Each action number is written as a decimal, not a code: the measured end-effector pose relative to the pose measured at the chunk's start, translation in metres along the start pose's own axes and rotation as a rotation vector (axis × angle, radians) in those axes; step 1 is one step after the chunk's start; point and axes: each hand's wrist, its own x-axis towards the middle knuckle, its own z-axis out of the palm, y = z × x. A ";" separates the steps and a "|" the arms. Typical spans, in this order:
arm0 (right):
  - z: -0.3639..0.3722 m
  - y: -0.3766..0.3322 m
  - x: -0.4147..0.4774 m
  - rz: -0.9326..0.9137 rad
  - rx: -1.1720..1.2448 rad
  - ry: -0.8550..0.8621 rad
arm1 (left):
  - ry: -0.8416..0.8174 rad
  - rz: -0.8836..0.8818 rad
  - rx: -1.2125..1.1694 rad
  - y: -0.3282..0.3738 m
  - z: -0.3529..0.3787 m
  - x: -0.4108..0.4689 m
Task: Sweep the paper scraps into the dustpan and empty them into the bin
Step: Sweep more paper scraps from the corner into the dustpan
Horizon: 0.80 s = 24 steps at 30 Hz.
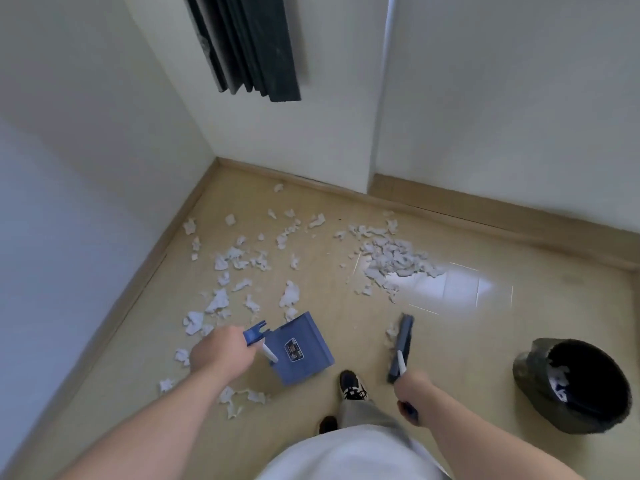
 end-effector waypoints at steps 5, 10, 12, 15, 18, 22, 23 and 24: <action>0.032 -0.040 -0.002 -0.180 -0.437 -0.117 | 0.023 -0.158 -0.100 -0.033 -0.002 -0.010; 0.073 -0.065 -0.013 -0.239 -0.627 -0.162 | 0.061 -0.314 -0.191 -0.076 0.005 -0.031; 0.087 -0.067 -0.016 -0.250 -0.645 -0.172 | 0.075 -0.356 -0.207 -0.093 0.008 -0.038; 0.112 -0.068 -0.023 -0.229 -0.689 -0.115 | 0.114 -0.404 -0.256 -0.124 0.017 -0.047; 0.133 -0.059 -0.023 -0.173 -0.722 -0.040 | 0.153 -0.450 -0.285 -0.160 0.026 -0.053; 0.175 -0.035 -0.043 -0.257 -0.819 -0.028 | 0.192 -0.460 -0.320 -0.215 0.037 -0.053; 0.187 -0.025 -0.051 -0.308 -0.834 -0.035 | 0.192 -0.447 -0.325 -0.229 0.040 -0.053; 0.201 -0.014 -0.060 -0.327 -0.877 -0.016 | 0.190 -0.433 -0.321 -0.243 0.042 -0.054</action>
